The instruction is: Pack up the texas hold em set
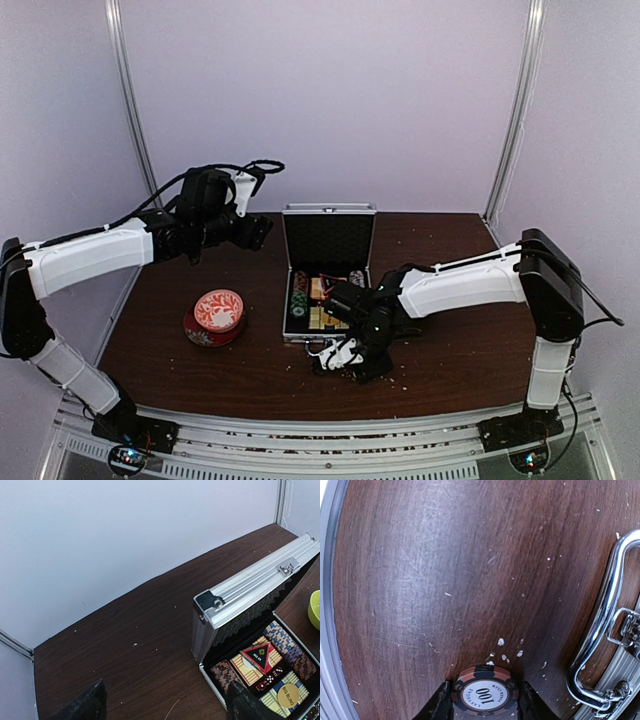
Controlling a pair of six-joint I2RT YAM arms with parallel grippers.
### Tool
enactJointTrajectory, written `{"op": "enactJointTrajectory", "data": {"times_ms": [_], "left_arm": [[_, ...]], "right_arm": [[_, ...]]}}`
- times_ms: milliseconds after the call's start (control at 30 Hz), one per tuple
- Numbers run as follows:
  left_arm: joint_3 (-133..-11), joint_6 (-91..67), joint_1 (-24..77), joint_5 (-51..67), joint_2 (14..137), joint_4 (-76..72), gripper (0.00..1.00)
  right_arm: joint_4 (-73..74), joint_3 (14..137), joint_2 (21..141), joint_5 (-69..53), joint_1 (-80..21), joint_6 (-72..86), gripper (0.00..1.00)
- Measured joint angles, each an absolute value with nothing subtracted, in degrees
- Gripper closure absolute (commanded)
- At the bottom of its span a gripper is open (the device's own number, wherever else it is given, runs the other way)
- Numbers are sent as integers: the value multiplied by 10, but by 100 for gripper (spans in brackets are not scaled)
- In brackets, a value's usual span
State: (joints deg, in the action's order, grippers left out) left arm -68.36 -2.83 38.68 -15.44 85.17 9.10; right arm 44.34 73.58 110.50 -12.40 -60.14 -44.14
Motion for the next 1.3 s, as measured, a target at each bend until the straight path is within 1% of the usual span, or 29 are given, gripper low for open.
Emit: {"op": "enactJointTrajectory", "data": {"times_ms": [167,267,533,700,833,1000,1300], "left_arm": [[-684,-28,387,-153,852,91,17],[-684,-28,387,-152,852,91,17],[-684,-24,387,-152,852,91,17],[-684,-24,387,-150,852,91,17],[-684,-24,387,-148,852,91,17],[-684,-24,387,-147,852,91,17],[-684,-23,387,-147,852,91,17]], "right_arm": [[444,737,1106,-126,-601,-432,69],[446,738,1106,-126,-601,-430,71],[488,766,1098,-128,-600,-414,72],[492,802,1053,-135,-579,-392,73],[469,818,1026,-138,-526,-372,73],[426,820,1022,-123,-467,-348,73],[363,801,1023,-72,-457,-334,72]]}}
